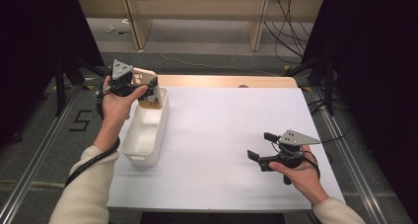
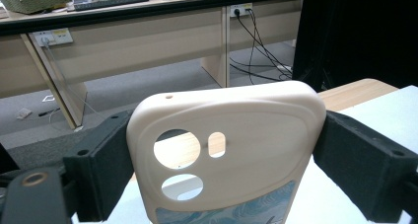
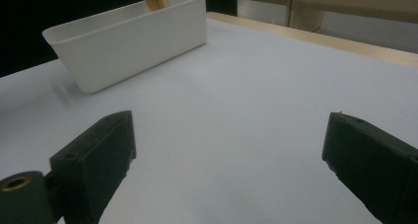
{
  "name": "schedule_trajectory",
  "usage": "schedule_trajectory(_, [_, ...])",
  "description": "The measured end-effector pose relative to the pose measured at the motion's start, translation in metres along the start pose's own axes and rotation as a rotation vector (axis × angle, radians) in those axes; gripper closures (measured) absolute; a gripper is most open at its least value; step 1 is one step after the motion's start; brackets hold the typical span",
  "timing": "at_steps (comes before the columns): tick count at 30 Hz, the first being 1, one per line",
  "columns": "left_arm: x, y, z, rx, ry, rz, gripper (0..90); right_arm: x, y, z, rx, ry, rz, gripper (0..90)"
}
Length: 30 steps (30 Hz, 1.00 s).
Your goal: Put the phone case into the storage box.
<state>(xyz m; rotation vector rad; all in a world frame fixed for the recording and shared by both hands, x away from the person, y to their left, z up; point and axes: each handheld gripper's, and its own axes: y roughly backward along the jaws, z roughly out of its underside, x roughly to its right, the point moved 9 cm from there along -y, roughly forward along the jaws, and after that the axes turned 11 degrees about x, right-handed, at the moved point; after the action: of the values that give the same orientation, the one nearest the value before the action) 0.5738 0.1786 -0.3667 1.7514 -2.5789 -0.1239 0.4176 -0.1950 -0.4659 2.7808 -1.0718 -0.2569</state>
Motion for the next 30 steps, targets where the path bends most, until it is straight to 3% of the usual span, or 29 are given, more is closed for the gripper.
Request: schedule_trajectory(30, [-0.0053,-0.0093,0.0053,-0.027,-0.006,-0.006,11.1,-0.0001,0.0000,0.0000,0.001,-0.001,-0.001,7.5])
